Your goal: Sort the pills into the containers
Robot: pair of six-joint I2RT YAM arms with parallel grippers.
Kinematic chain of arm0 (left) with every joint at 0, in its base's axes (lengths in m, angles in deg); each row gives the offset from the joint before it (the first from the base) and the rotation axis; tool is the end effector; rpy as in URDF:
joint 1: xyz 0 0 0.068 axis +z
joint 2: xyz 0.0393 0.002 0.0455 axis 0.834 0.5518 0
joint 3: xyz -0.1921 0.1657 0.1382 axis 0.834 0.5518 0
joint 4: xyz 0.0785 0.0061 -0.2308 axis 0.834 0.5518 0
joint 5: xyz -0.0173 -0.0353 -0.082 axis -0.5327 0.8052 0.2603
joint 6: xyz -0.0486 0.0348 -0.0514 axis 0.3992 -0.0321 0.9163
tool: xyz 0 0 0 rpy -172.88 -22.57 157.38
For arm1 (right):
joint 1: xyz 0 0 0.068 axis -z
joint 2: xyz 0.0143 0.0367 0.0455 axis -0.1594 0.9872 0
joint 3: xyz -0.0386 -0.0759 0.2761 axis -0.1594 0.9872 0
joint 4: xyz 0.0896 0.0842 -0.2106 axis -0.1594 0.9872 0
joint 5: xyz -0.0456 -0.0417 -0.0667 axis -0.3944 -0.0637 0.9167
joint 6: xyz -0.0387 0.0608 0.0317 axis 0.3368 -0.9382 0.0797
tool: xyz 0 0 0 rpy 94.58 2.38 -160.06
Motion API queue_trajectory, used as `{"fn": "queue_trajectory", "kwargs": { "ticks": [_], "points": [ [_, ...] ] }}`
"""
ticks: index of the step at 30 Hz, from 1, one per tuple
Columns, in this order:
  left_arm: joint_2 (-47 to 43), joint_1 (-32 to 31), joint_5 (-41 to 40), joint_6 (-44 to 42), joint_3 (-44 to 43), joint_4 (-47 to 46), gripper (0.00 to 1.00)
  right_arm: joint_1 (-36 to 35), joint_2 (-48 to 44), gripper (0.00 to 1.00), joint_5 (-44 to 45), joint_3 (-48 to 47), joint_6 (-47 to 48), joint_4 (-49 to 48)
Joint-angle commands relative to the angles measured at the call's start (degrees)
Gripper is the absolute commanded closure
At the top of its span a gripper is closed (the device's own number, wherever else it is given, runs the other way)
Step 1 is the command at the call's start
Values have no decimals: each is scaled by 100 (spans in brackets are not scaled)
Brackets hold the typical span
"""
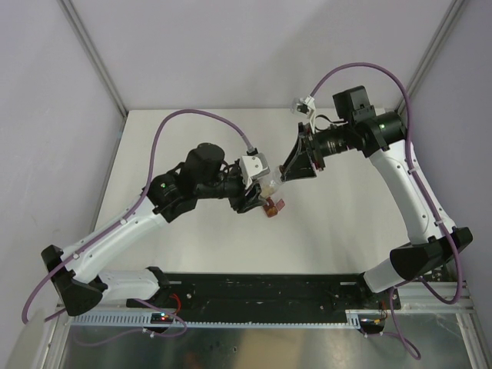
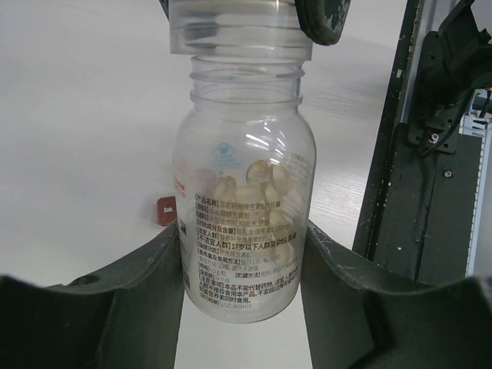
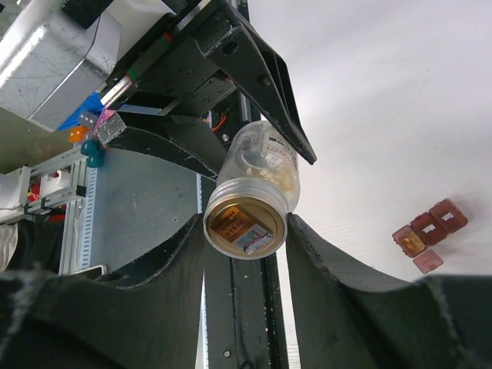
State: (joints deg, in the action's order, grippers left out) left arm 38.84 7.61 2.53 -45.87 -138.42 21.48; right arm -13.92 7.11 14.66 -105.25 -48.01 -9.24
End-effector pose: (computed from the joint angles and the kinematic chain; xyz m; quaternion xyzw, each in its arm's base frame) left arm 0.1527 -0.2117 0.3882 0.5126 0.6703 -0.3055 0.4412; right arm 0.2212 0.1604 0.4460 -0.4713 0.6667 0.5000 0.2888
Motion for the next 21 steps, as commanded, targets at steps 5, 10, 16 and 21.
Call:
{"fn": "queue_trajectory", "kwargs": {
  "ticks": [5,10,16,21],
  "points": [
    [-102,-49,-148,-156,-268,-148,100,-98,35,100,194,-211,229,245],
    [-218,-41,-198,-194,-189,-154,100,-74,29,100,261,-218,303,319],
    [-242,-40,-132,-179,-166,-157,100,-96,41,100,272,-224,304,323],
    [-152,-56,-32,-152,-227,-149,100,-136,64,100,255,-230,306,341]
  ]
}}
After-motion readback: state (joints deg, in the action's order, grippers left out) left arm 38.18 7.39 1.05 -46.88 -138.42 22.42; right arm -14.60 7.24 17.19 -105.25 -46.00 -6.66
